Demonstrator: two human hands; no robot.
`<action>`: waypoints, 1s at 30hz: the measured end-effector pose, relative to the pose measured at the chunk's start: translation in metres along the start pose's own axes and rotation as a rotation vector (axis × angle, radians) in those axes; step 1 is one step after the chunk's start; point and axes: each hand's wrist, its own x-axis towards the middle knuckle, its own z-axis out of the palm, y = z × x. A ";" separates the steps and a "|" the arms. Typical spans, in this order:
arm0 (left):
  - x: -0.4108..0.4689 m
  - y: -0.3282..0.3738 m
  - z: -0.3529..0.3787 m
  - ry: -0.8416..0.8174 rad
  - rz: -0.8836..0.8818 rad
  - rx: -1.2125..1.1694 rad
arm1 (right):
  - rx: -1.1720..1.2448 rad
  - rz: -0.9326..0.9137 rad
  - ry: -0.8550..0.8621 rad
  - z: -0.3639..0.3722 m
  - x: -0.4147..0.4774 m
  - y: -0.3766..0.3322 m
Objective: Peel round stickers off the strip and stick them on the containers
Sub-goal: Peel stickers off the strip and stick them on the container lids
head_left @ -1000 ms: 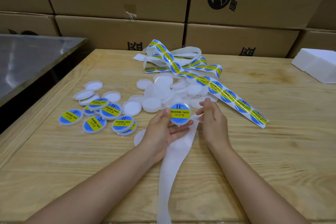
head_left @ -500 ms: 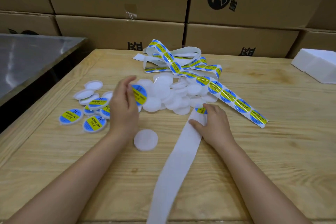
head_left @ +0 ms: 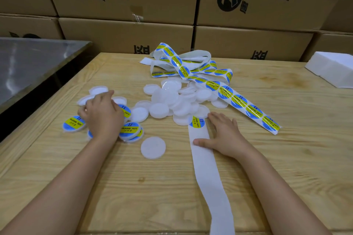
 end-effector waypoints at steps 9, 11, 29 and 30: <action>-0.056 0.069 -0.018 -0.099 0.843 -0.291 | 0.123 -0.023 -0.105 -0.006 -0.011 0.002; -0.080 0.083 -0.012 -0.286 0.918 -0.194 | 0.100 -0.039 -0.137 -0.006 -0.013 0.001; -0.092 0.091 -0.006 -0.402 0.951 -0.081 | 0.082 -0.058 -0.273 -0.015 -0.018 0.008; -0.092 0.092 -0.007 -0.391 0.974 -0.065 | 0.084 -0.063 -0.272 -0.015 -0.019 0.009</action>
